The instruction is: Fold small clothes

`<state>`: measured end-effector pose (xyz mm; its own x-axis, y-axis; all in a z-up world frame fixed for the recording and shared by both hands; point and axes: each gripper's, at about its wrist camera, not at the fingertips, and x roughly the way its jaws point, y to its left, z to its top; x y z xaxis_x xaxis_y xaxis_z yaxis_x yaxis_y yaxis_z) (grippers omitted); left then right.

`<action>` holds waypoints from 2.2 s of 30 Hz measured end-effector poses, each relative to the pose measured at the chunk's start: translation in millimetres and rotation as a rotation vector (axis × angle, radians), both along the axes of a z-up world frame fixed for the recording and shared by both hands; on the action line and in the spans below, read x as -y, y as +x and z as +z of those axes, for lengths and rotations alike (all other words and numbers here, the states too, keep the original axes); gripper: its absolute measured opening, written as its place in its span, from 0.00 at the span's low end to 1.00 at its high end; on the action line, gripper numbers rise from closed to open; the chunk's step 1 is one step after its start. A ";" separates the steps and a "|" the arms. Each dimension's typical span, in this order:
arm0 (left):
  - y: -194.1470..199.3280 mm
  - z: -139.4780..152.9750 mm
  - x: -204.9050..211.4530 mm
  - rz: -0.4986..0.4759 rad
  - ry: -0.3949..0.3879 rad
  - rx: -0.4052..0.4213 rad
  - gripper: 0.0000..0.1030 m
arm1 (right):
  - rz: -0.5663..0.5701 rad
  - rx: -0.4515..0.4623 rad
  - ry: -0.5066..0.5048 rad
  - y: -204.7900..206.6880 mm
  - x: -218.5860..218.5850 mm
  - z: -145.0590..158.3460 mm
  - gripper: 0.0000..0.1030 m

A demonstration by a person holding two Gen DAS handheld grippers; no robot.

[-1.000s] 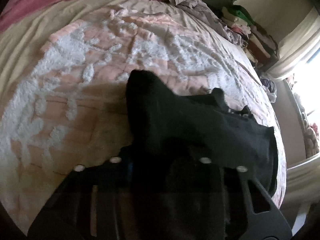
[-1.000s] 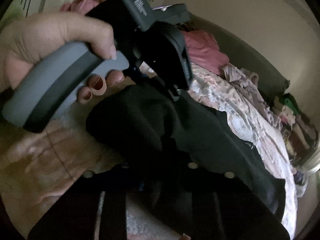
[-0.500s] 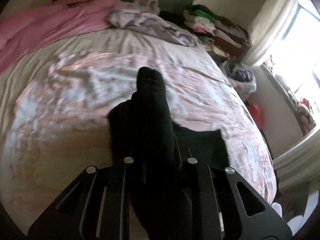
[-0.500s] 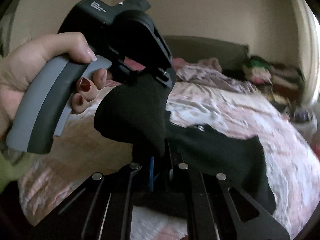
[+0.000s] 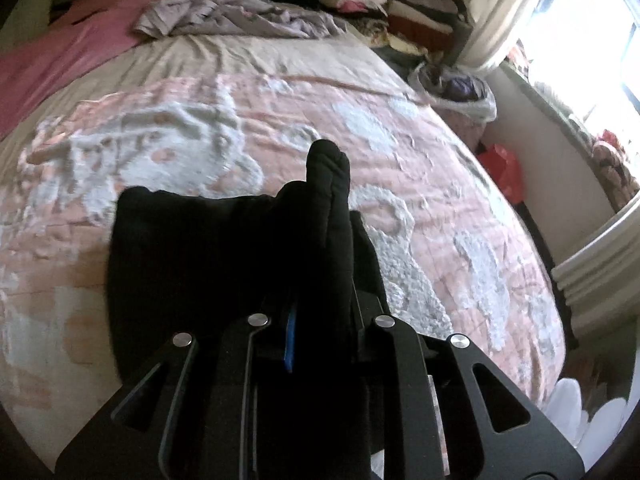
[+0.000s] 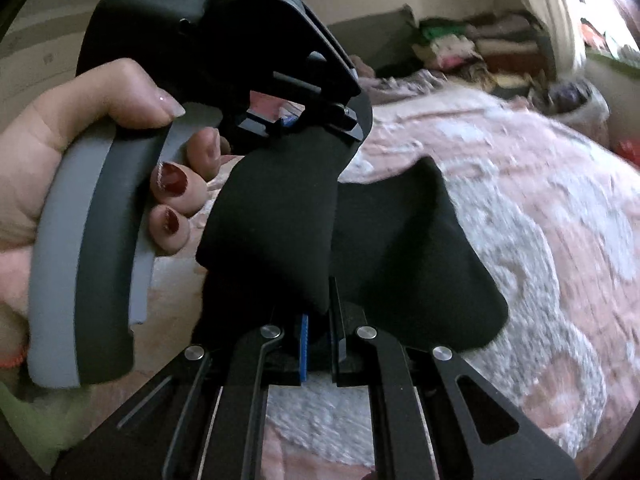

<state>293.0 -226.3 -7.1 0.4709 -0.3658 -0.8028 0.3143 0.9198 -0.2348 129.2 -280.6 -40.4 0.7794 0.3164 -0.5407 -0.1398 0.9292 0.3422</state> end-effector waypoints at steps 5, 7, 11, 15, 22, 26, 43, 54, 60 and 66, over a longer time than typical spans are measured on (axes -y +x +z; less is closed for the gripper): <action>4.0 -17.4 16.8 -0.017 -0.007 -0.038 0.19 | -0.018 -0.061 0.080 3.3 17.5 -14.9 0.07; 3.8 -18.2 15.9 -0.027 -0.072 -0.047 0.40 | -0.019 -0.077 0.124 4.0 25.8 -20.5 0.08; -8.1 -1.9 -6.7 -0.015 -0.184 0.004 0.53 | -0.054 -0.143 0.266 5.3 51.8 -37.2 0.13; -24.4 11.9 -33.4 0.008 -0.154 0.084 0.53 | -0.068 -0.182 0.354 3.5 62.9 -43.5 0.15; -62.2 19.2 -79.2 0.035 -0.080 0.165 0.64 | -0.116 -0.126 0.198 -17.0 54.9 -12.3 0.46; -92.0 25.4 -101.9 0.048 -0.070 0.207 0.80 | -0.146 -0.040 0.090 -39.2 53.3 18.5 0.73; -184.5 32.6 -159.3 0.121 0.022 0.292 0.91 | -0.147 0.092 -0.182 -118.0 36.1 64.9 0.96; -217.2 5.8 -151.6 0.087 0.071 0.265 0.91 | -0.136 0.069 -0.232 -125.2 23.8 57.7 0.96; -222.4 -7.2 -147.4 0.075 0.093 0.249 0.91 | -0.142 0.026 -0.259 -120.0 21.4 49.1 0.96; -223.2 -12.2 -146.3 0.077 0.096 0.236 0.91 | -0.133 0.009 -0.266 -117.8 19.6 43.6 0.96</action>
